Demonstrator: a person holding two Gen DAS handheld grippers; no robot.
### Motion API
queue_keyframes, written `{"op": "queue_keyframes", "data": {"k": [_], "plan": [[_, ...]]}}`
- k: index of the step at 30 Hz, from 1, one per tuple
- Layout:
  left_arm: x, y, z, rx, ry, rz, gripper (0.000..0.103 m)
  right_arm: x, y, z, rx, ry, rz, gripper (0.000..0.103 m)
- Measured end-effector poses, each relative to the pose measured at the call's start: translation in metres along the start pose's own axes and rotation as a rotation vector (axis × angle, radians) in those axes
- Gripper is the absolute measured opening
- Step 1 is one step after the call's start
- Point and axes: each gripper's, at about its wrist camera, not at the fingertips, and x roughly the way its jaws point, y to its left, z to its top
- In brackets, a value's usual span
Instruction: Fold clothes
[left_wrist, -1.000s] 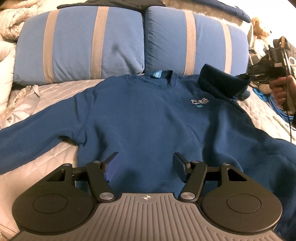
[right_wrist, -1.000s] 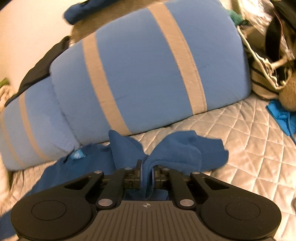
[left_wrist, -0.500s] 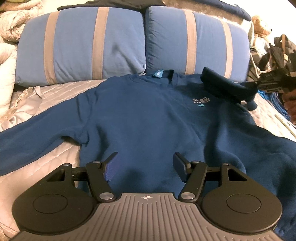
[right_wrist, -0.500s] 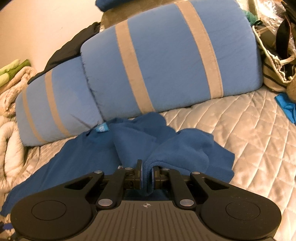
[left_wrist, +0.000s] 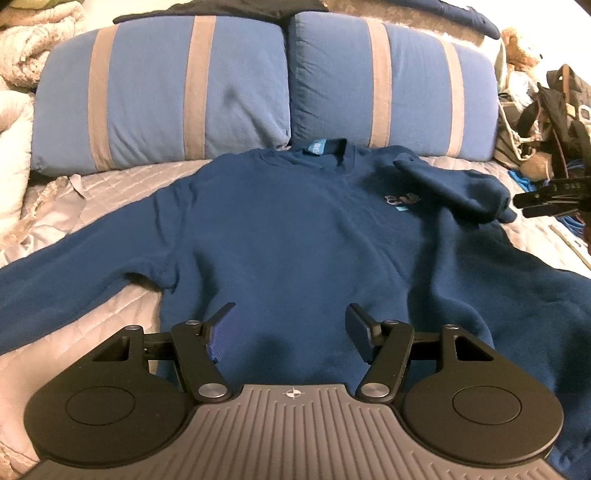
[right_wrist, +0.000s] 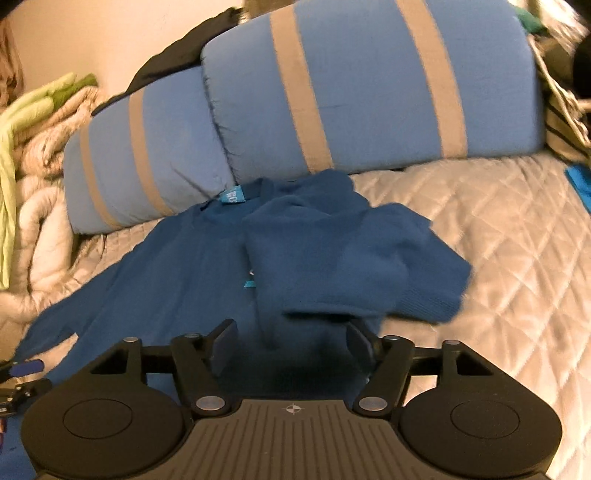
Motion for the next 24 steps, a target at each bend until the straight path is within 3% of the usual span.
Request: {"op": "queue_keyframes", "data": {"k": [4, 6, 13, 17, 20, 24], "plan": [[0.002, 0.007, 0.002, -0.050, 0.036, -0.007, 0.065, -0.008, -0.028, 0.001, 0.099, -0.019, -0.049, 0.072], [-0.002, 0.012, 0.003, -0.066, 0.030, -0.051, 0.074, -0.010, -0.044, 0.002, 0.180, -0.032, -0.061, 0.074], [-0.040, 0.015, 0.016, -0.120, -0.148, -0.044, 0.087, 0.001, -0.077, 0.004, 0.389, -0.071, -0.074, 0.083], [-0.051, 0.011, 0.025, -0.147, -0.171, -0.060, 0.094, 0.017, -0.090, 0.001, 0.522, -0.075, -0.059, 0.083], [-0.050, 0.003, 0.033, -0.111, -0.090, -0.057, 0.095, 0.025, -0.093, -0.003, 0.593, -0.083, -0.048, 0.084], [-0.060, -0.002, 0.030, -0.058, -0.190, -0.002, 0.096, 0.028, -0.094, -0.004, 0.641, -0.101, -0.040, 0.084]]}}
